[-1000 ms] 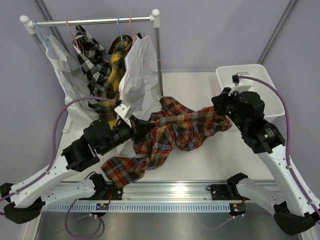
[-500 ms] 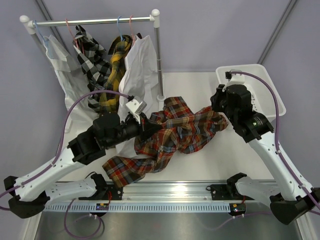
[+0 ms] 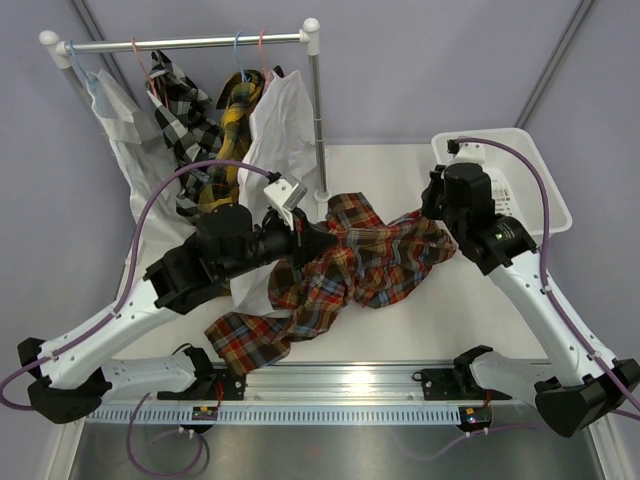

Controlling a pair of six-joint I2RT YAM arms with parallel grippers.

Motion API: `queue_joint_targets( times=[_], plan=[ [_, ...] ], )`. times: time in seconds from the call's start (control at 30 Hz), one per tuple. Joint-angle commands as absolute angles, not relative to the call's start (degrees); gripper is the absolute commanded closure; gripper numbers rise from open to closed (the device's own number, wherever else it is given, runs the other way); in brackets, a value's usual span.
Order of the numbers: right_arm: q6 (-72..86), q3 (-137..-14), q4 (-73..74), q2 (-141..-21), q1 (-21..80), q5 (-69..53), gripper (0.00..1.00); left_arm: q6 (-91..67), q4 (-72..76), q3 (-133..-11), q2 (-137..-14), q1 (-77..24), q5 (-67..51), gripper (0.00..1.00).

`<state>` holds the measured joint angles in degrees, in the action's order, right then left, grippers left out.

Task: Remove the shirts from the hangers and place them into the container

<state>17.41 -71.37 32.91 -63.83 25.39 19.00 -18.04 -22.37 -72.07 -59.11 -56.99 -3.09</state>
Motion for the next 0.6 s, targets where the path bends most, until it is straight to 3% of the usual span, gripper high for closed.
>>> queue_joint_targets(
  times=[0.0, 0.27, 0.43, 0.57],
  plan=[
    [17.49, -75.67, 31.46, -63.20, 24.52, 23.90, 1.00, -18.81, -20.65, -70.67, -56.70, -57.22, -2.03, 1.00],
    [18.81, -78.49, 34.45, -62.76, 24.52, 28.66, 1.00, -19.86, -20.57, -57.85, -48.52, -57.22, -4.03, 1.00],
    [20.39, -78.14, 33.31, -62.14, 24.52, 26.19, 1.00, -19.77, -20.57, -54.50, -46.32, -57.39, -10.28, 1.00],
    [20.92, -78.75, 35.24, -63.28, 24.52, 28.82, 1.00, -19.87, -20.39, -54.75, -45.70, -57.48, -8.45, 1.00]
  ],
)
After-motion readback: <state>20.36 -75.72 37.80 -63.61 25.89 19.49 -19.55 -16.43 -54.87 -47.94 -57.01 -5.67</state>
